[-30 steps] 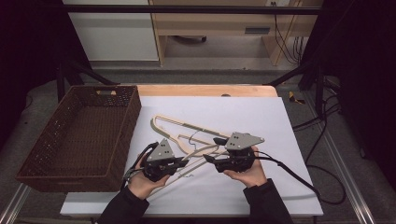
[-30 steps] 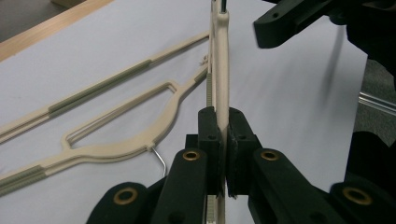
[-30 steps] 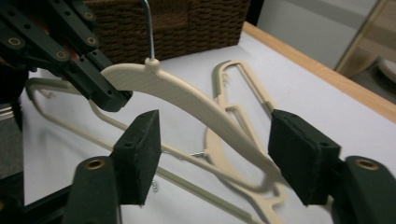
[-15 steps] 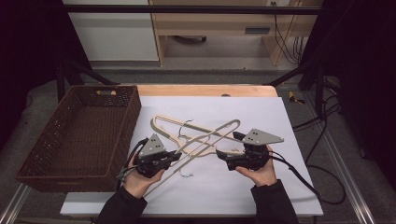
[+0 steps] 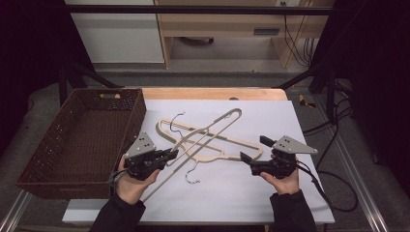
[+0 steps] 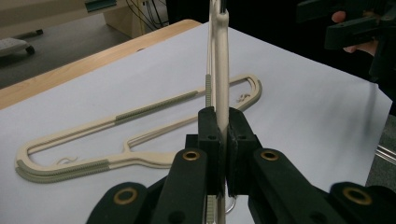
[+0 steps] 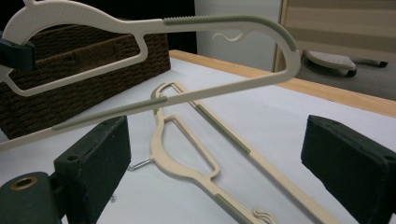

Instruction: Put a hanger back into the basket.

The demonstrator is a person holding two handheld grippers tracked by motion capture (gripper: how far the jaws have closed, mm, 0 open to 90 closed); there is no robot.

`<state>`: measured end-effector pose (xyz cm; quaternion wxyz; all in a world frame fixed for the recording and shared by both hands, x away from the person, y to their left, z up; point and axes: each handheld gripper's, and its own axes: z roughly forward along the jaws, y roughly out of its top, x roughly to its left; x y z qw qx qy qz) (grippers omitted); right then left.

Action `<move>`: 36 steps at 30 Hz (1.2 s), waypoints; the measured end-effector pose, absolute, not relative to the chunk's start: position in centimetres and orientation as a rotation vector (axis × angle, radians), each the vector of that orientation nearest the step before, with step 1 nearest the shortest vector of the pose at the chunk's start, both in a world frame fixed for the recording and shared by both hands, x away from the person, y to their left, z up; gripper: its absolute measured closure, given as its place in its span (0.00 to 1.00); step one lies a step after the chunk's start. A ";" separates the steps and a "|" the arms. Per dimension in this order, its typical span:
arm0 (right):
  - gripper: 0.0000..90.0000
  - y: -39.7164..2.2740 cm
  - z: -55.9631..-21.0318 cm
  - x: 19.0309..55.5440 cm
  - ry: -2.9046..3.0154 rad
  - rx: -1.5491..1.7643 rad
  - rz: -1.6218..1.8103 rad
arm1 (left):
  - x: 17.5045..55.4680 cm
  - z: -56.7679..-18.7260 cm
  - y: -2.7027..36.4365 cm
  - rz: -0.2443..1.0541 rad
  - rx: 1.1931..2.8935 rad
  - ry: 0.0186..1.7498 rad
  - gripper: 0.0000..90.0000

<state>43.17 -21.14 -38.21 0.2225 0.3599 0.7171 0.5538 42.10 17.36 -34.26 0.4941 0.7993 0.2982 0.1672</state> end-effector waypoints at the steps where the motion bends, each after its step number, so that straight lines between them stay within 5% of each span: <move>1: 0.09 -21.3 -38.2 43.1 1.977 0.994 1.533 | 42.1 -34.1 17.5 0.411 1.936 0.721 0.96; 36: 0.05 -23.2 -39.0 42.0 1.979 1.042 1.478 | 46.0 -25.2 28.2 0.520 1.890 0.779 0.96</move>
